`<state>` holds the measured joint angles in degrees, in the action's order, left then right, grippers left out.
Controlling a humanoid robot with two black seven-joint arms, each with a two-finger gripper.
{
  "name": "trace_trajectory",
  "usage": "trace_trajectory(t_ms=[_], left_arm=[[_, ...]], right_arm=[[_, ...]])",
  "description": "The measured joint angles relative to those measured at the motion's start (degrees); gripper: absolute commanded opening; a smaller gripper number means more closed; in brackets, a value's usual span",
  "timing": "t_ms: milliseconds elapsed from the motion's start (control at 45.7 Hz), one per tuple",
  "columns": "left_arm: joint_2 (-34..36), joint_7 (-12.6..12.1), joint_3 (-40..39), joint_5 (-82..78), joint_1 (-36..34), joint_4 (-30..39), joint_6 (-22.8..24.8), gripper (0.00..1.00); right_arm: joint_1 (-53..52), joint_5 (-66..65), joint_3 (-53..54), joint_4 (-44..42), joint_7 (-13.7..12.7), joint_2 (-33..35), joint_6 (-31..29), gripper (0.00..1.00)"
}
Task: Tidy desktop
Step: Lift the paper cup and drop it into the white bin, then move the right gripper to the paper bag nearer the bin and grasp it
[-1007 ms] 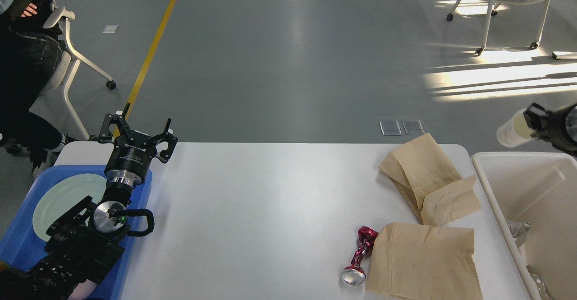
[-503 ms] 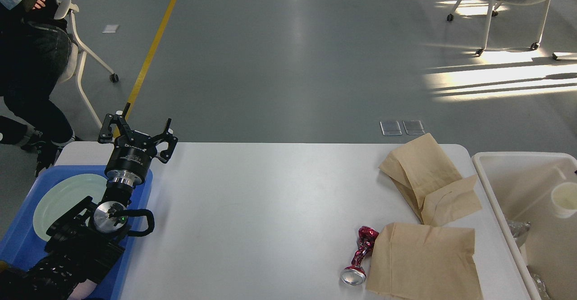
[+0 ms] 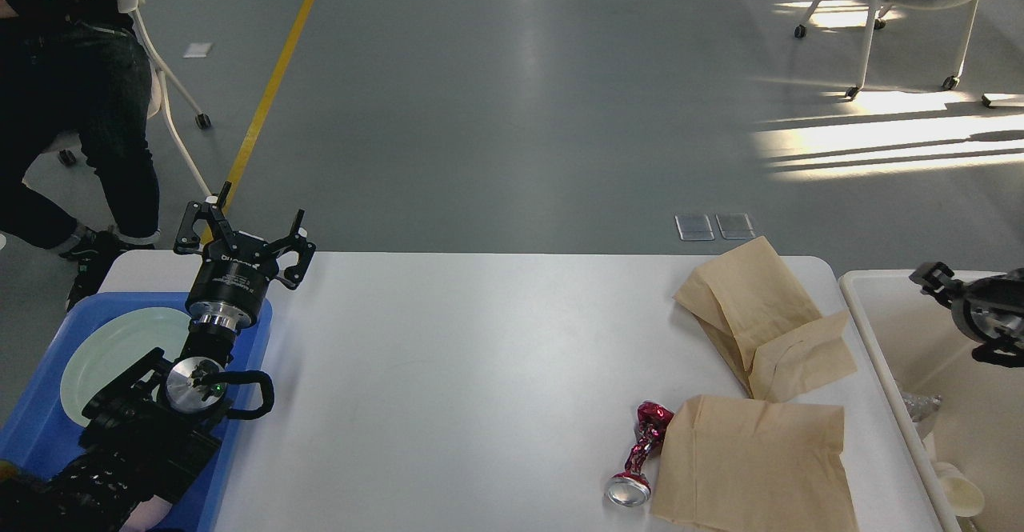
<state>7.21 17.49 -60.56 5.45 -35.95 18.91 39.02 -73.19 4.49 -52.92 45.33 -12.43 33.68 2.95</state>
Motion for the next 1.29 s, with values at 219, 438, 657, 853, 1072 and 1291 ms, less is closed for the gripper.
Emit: trace_trajectory(t_ms=[219,438,657,853,1072,1291], left_arm=[[0.0,-0.01,0.0,0.0,0.0,0.0,0.0,0.96],[0.0,-0.03,0.0,0.0,0.0,0.0,0.0,0.96],[0.0,-0.03,0.0,0.0,0.0,0.0,0.0,0.96],[0.0,0.0,0.0,0.0,0.0,-0.01,0.0,0.96],[0.0,0.0,0.0,0.0,0.0,-0.01,0.0,0.96],[0.0,0.0,0.0,0.0,0.0,-0.01,0.0,0.96]], right_arm=[[-11.91,0.51,-6.88,9.31,-0.14,-7.45,-2.61,1.0],[-25.23,0.8,-11.5,16.81,-0.14,-12.71,-18.61,1.0],[-41.08,3.43,-10.99,23.93,0.03,-13.06,-35.44,1.0],[-53.95,7.0,-12.08,29.45,0.04,-12.51,-40.56,1.0],[-60.78,7.28,-13.4,30.56,0.04,-12.42,-43.48,1.0],[-48.98,7.55,-12.71,26.66,0.04,-12.43,-38.42,1.0]])
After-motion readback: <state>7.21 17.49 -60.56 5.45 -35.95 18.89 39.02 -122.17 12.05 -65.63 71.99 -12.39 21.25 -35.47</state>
